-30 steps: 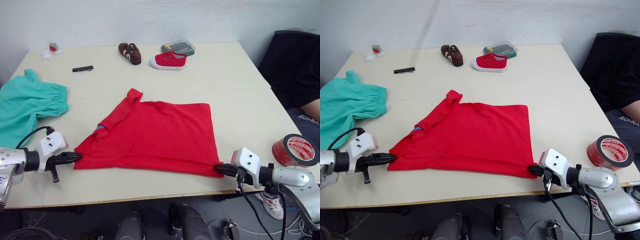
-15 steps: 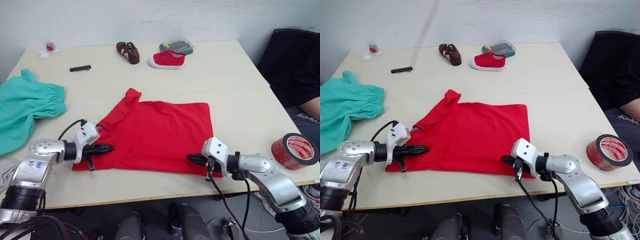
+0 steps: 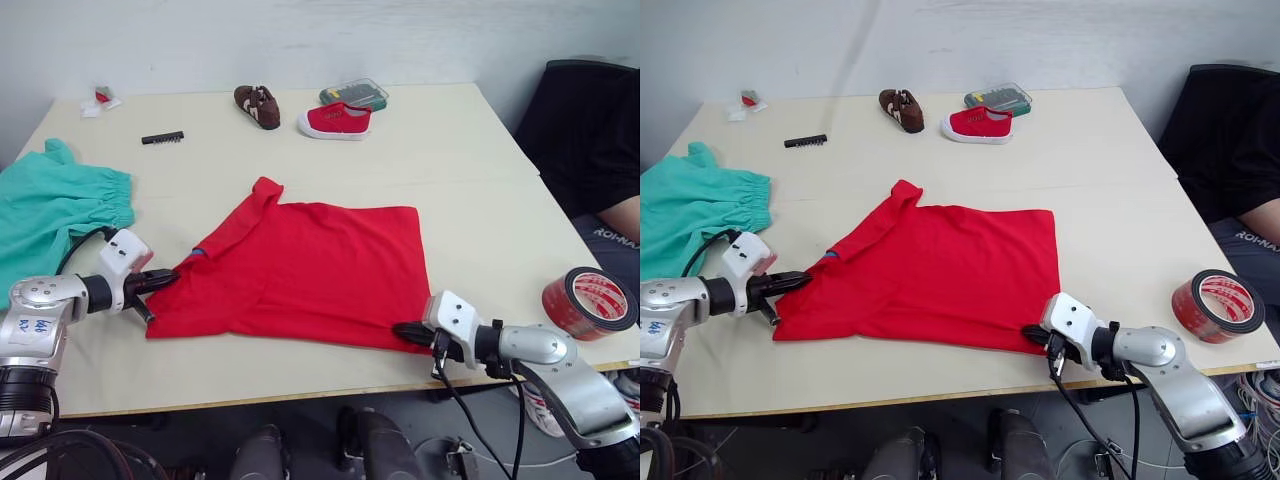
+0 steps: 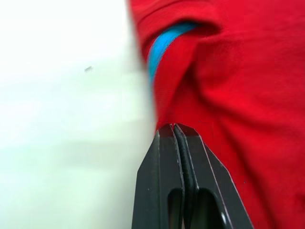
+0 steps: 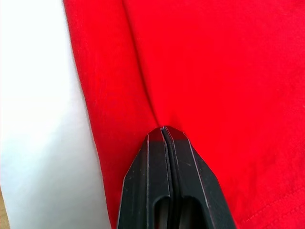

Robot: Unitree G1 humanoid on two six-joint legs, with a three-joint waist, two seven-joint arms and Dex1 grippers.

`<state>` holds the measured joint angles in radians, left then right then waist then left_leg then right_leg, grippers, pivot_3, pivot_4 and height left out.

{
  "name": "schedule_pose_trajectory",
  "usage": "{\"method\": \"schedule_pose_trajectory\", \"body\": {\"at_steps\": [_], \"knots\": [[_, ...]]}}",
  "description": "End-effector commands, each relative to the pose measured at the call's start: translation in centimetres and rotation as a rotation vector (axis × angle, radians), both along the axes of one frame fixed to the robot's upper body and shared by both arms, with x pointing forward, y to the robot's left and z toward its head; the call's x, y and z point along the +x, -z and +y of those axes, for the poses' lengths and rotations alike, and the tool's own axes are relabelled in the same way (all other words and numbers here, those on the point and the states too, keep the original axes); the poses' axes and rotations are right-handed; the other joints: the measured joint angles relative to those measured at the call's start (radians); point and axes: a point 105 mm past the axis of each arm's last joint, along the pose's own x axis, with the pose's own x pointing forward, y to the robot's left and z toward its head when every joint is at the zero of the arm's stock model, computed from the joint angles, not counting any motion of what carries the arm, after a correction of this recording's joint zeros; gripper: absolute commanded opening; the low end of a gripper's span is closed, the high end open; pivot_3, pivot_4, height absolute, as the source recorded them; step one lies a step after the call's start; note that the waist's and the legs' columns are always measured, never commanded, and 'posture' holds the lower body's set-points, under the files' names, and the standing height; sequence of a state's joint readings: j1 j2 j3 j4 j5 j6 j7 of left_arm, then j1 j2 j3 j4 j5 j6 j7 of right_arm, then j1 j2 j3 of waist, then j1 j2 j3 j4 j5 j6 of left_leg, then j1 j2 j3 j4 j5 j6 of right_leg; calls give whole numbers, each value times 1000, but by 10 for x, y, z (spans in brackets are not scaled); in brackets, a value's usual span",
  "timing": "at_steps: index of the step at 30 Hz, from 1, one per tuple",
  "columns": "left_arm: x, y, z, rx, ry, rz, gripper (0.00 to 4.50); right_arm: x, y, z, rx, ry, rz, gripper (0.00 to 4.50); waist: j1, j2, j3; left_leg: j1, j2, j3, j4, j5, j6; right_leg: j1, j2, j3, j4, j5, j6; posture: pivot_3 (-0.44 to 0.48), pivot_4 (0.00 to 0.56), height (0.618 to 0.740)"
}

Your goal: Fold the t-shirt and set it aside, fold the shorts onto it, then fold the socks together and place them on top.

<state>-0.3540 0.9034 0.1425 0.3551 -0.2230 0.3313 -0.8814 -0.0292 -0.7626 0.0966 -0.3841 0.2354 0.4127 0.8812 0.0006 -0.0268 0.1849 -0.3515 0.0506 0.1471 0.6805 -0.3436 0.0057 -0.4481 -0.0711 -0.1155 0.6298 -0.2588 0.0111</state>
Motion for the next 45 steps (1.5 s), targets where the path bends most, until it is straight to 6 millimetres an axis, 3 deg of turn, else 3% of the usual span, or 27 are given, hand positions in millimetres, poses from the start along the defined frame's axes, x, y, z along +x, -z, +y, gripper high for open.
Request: {"method": "schedule_pose_trajectory", "body": {"at_steps": [1, 6, 10, 15, 18, 21, 24, 30, 35, 37, 39, 41, 45], "knots": [[9, -22, 12, 26, -47, -67, 44, -2, 1, -2, -7, 3, 8, 0, 1, -1, 0, 0, 0, 0, 0, 0, 0, 0, 0, 0, 0, 0, 0, 0, 150, 740], [21, -50, -4, -106, -14, -148, 44, -2, 0, -2, 1, 5, -4, 0, 0, -1, 0, -1, 0, 0, 0, 0, 0, 0, 0, -1, 0, 0, 0, 0, 150, 740], [14, -70, -42, -247, 178, -165, 44, -3, -2, -2, 16, 12, -4, 0, -1, -1, 0, -1, 0, 0, 0, 0, 0, 0, 0, -1, 0, 0, 0, 0, 150, 740], [3, -44, -80, -184, 347, -46, 44, -3, -2, 0, 19, 12, -8, 0, -1, -1, 0, -1, -1, 0, 0, 0, 0, 0, 0, 0, 0, 0, 0, 0, 150, 740], [6, -25, -88, -119, 363, 3, 44, -4, -1, 2, 22, 7, -8, 0, -1, -1, 0, 0, -1, 1, 0, 0, 0, 0, 0, 0, 0, 0, 0, 0, 150, 740], [21, -7, -80, -13, 286, 15, 44, -4, -1, 4, 23, 4, -10, 0, 0, -1, 0, 0, -1, 1, 0, 0, -1, 0, 1, 0, 0, 0, 0, 0, 150, 740], [41, -6, -63, 63, 183, -42, 44, -4, -1, 5, 23, 2, -9, 0, 0, -2, 0, -1, -1, 0, 0, 0, 0, 0, 1, 0, 0, 0, 0, 0, 150, 740], [70, -36, -28, 49, -31, -203, 44, -9, 2, 5, 21, -8, 17, 0, -2, -2, 0, -1, 0, 0, 0, 0, 0, 0, 1, -1, 0, 0, 0, 0, 150, 740], [76, -55, 1, 44, -166, -289, 44, -13, 4, 5, 22, -16, 30, 0, -1, -3, 0, -1, 0, 0, 0, 0, 0, 0, 1, -1, -1, 0, 0, 0, 150, 740], [75, -62, 4, 8, -173, -322, 44, -14, 4, 5, 23, -18, 29, 0, -1, -3, 0, -1, 0, 0, 0, 0, 0, 0, 1, -1, -1, 0, 1, 0, 150, 740], [68, -75, -3, -85, -105, -340, 44, -14, 0, 6, 38, -25, 11, 0, -1, -3, 0, -1, 0, 0, 0, 0, 0, 0, 1, -1, -1, 0, 1, 0, 150, 740], [45, -81, -20, -106, 69, -326, 44, -15, -9, 9, 62, -43, -26, 0, -6, -3, 0, -1, 0, 0, 0, 0, 0, 0, 1, -1, -1, 0, 1, 0, 150, 740], [-8, -72, -51, -154, 338, -154, 44, -18, -18, 7, 32, -67, -108, 0, -8, -2, 1, -1, 1, 2, 1, 0, -1, -1, 1, 0, -1, 0, 1, 0, 150, 740]]}}
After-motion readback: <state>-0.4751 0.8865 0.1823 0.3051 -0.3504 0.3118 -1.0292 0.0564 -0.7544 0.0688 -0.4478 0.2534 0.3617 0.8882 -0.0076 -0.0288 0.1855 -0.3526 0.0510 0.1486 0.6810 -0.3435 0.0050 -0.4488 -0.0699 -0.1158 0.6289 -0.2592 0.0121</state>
